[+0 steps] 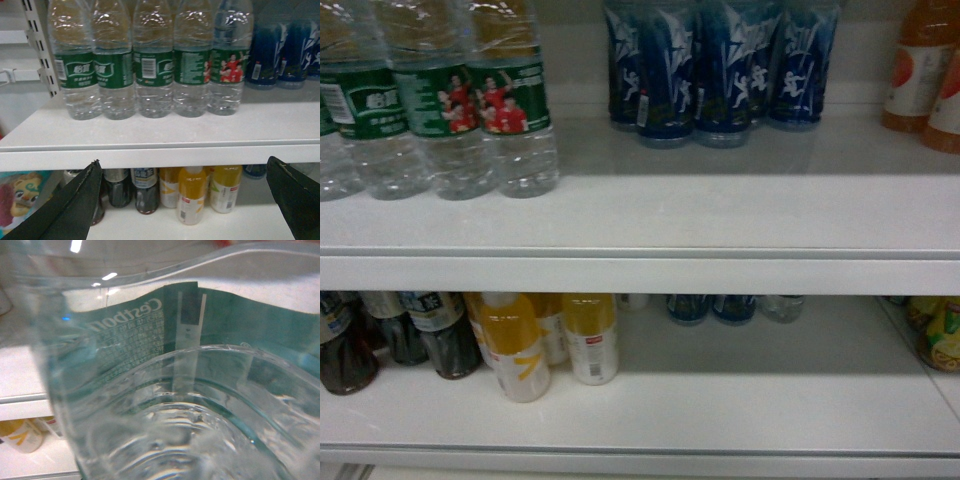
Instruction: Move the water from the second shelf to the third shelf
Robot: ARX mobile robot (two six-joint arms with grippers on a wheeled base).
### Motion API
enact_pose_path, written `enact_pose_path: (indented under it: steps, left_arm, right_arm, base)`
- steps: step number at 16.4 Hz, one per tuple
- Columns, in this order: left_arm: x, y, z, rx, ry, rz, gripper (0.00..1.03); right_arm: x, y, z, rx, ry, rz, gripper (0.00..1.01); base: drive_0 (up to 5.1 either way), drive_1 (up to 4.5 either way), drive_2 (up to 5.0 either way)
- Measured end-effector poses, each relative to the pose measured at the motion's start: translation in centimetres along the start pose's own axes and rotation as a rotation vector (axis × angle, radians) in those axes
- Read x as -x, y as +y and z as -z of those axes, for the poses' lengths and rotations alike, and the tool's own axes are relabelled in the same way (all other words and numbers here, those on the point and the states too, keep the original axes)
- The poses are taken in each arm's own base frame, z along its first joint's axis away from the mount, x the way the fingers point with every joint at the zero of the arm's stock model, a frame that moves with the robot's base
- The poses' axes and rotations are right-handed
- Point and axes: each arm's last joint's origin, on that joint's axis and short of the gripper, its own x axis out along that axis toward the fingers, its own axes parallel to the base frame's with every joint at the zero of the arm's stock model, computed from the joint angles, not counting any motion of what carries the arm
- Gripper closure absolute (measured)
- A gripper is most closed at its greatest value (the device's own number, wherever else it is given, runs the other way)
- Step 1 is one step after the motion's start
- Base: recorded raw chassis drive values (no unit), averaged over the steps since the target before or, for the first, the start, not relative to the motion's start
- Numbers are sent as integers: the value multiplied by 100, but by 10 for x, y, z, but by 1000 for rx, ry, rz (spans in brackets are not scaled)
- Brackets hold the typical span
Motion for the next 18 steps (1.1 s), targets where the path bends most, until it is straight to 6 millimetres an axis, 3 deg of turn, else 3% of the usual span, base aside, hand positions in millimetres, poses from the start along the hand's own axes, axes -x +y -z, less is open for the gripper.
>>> enact_pose_path:
  steps: [18]
  left_arm:
    - [0,0,0,0,3,0,5]
  right_arm:
    - [0,0,0,-1,-2,-1,61]
  base:
    - [-499,246,246]
